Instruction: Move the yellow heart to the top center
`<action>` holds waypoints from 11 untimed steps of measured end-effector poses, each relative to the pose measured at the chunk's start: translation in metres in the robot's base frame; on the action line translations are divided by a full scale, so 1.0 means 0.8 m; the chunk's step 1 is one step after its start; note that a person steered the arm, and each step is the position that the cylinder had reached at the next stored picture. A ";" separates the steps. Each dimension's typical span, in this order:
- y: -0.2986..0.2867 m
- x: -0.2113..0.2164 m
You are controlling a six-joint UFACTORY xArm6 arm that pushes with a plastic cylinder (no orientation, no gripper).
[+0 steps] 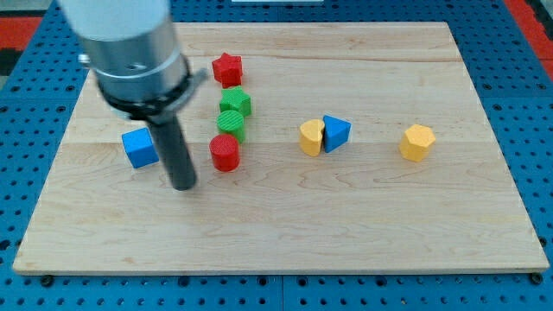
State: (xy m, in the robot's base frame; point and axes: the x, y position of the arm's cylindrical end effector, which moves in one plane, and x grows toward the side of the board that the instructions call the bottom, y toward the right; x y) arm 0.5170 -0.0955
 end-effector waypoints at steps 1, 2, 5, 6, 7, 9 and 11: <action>0.068 0.028; 0.154 0.001; 0.181 -0.138; 0.215 -0.161; 0.246 -0.188; 0.279 -0.270; 0.251 -0.345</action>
